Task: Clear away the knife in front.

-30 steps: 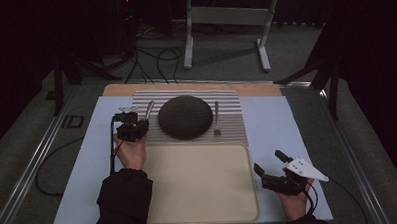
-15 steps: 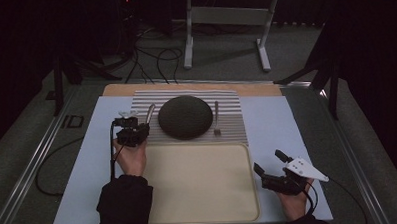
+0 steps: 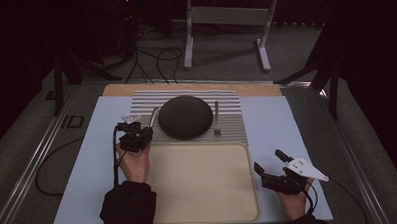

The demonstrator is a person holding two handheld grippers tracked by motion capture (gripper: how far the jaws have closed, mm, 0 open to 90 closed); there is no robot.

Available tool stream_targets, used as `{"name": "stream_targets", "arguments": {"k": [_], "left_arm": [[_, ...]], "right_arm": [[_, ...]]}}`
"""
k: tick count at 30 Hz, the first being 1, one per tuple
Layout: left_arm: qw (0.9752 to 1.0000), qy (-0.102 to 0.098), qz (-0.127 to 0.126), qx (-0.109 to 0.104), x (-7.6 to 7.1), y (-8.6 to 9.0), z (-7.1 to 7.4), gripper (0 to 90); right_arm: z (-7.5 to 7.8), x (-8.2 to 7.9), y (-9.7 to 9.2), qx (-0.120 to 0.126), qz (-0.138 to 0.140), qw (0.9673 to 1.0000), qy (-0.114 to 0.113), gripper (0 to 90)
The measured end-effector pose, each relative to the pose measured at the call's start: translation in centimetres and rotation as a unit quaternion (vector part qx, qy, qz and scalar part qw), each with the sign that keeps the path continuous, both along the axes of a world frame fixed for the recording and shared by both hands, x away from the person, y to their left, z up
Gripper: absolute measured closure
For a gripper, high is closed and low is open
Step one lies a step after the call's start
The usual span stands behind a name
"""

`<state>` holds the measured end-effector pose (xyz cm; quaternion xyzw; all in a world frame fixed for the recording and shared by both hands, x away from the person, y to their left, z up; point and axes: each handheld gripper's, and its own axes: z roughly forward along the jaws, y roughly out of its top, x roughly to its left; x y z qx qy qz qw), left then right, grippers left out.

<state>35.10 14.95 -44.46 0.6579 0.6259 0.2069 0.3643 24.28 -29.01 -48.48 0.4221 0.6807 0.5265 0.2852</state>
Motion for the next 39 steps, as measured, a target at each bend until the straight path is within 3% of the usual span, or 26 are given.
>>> {"name": "stream_targets", "arguments": {"k": [8, 12, 15, 22, 27, 39], "left_arm": [[1.0000, -0.003, 0.004, -0.007, -1.0, 0.1, -0.3, 80.5], [1.0000, 0.000, 0.005, -0.004, -1.5, 0.0, -0.8, 80.5], [0.9999, 0.007, 0.006, -0.013, -1.8, 0.1, -1.4, 80.5], [0.9999, 0.007, 0.011, -0.009, -2.8, 0.2, -2.1, 80.5], [0.9996, 0.007, 0.018, -0.018, -3.4, 0.2, -2.5, 80.5], [0.9996, 0.009, 0.025, -0.013, -4.9, 0.4, -3.3, 80.5]], "right_arm": [[0.0, -0.1, -0.1, 0.001, 0.000, 1.0000, -0.003, 7.5], [0.0, -0.1, 0.0, -0.001, 0.000, 1.0000, -0.002, 7.5], [0.1, -0.1, 0.0, 0.000, 0.000, 1.0000, -0.003, 7.5], [0.0, -0.1, 0.1, -0.002, 0.001, 1.0000, 0.000, 7.5], [0.0, -0.1, 0.0, -0.001, 0.001, 1.0000, -0.001, 7.5], [0.0, -0.2, 0.1, -0.004, 0.001, 1.0000, -0.002, 7.5]]}}
